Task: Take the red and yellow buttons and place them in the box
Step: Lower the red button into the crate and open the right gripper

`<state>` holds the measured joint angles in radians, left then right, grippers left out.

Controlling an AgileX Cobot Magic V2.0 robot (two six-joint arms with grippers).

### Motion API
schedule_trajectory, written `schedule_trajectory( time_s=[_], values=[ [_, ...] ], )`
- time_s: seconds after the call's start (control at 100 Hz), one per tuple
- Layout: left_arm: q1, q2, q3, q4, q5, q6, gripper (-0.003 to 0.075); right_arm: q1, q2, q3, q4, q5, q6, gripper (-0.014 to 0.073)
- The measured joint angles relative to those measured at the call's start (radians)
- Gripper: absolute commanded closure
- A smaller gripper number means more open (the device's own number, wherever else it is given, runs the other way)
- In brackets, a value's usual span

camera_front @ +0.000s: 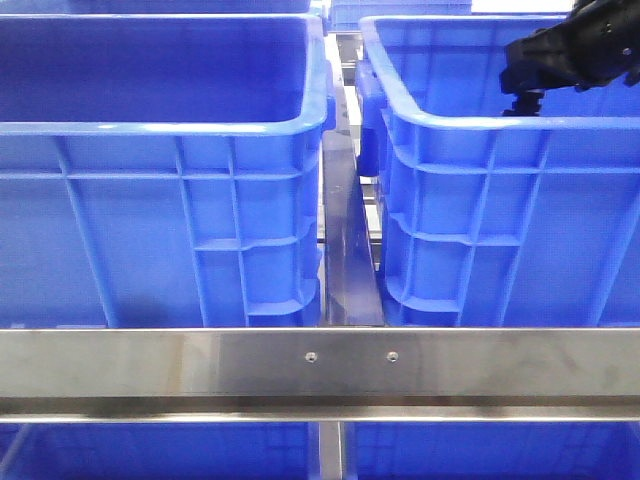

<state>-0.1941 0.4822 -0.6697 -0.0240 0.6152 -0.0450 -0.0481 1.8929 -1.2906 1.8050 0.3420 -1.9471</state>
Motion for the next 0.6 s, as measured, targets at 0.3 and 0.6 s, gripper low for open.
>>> schedule_trajectory(
  time_s=[0.3, 0.6],
  values=[
    [0.0, 0.0, 0.0, 0.002, 0.0, 0.0, 0.0739, 0.011, 0.065, -0.034, 0.0, 0.005, -0.018, 0.0431],
    [0.0, 0.0, 0.0, 0.002, 0.0, 0.0, 0.0739, 0.011, 0.099, -0.046, 0.011, -0.002, -0.028, 0.0419]
  ],
)
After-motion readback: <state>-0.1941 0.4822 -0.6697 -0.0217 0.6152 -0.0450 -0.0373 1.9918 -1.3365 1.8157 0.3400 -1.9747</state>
